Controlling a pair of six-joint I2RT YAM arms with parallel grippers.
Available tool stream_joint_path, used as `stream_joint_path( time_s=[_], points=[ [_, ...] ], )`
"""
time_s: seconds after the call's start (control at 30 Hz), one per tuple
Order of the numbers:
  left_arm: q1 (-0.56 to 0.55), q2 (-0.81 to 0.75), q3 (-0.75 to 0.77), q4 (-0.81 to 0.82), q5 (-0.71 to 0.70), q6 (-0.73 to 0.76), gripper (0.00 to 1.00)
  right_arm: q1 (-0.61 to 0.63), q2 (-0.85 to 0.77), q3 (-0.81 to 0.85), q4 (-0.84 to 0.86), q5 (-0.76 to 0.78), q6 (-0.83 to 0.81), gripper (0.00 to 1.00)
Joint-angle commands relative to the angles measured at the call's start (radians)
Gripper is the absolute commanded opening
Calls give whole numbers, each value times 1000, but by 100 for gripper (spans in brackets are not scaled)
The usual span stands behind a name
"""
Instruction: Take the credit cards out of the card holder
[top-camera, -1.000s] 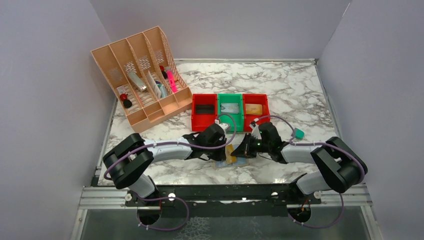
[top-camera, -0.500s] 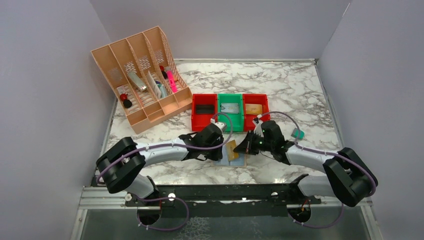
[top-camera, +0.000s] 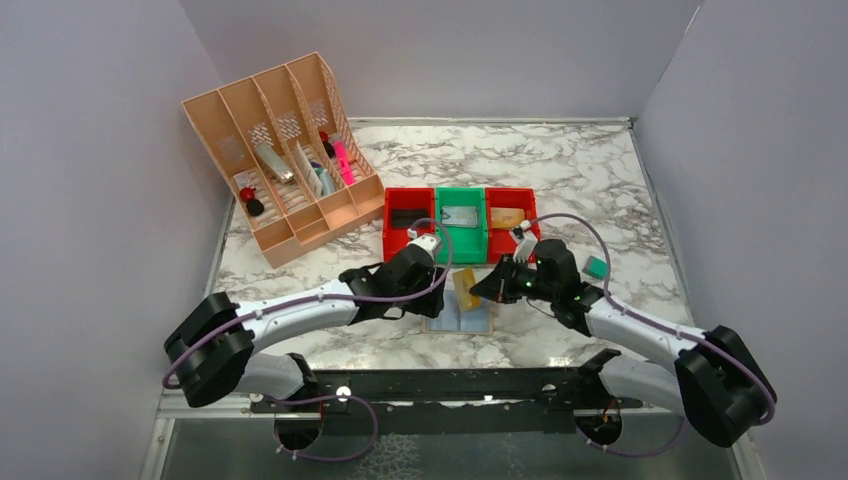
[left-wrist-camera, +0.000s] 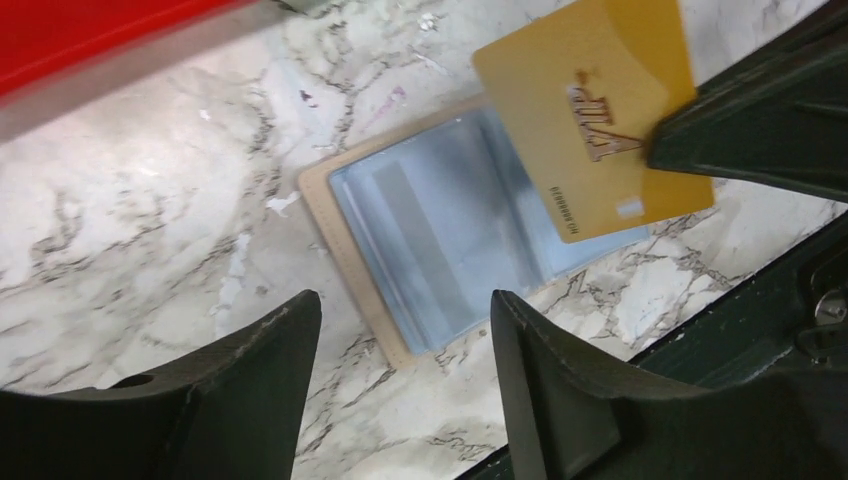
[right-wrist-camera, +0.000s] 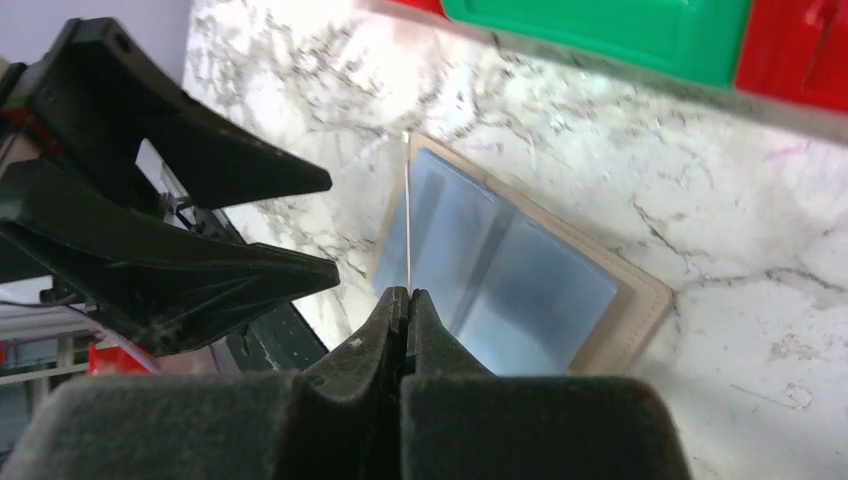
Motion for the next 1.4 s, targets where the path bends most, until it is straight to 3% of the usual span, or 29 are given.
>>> stream_joint_path(
  time_s=[0.0,0.23,0.37,0.57,0.73,0.87,1.0,1.07,1.2,1.37],
  points=[
    [4,-103,11,-100,-154,35,72,5,-130,23,-16,61,-117,1],
    [115,-230,30,-193,-251,101,99,5,-354,-1,-7,323,-329,1],
    [240,-270,54,-241,-244,128,99,5,-419,-19,69,378,-529,1],
    [321,-340,51,-277,-295,192,99,5,-408,10,65,544,-724,1],
    [327,-373,16,-270,-341,212,99,4,-288,72,100,740,-866,1],
    [328,-386,8,-272,-352,216,99,1,-146,89,249,813,-1032,1],
    [328,-405,0,-273,-348,204,99,-62,-20,136,325,702,-1093,1],
    [328,-410,-1,-273,-348,203,99,-99,51,172,310,579,-1137,1],
    [328,-414,0,-273,-335,211,99,-123,119,210,301,493,-1244,1],
    [327,-416,-1,-274,-327,214,99,-232,137,285,125,234,-1316,1]
  ],
)
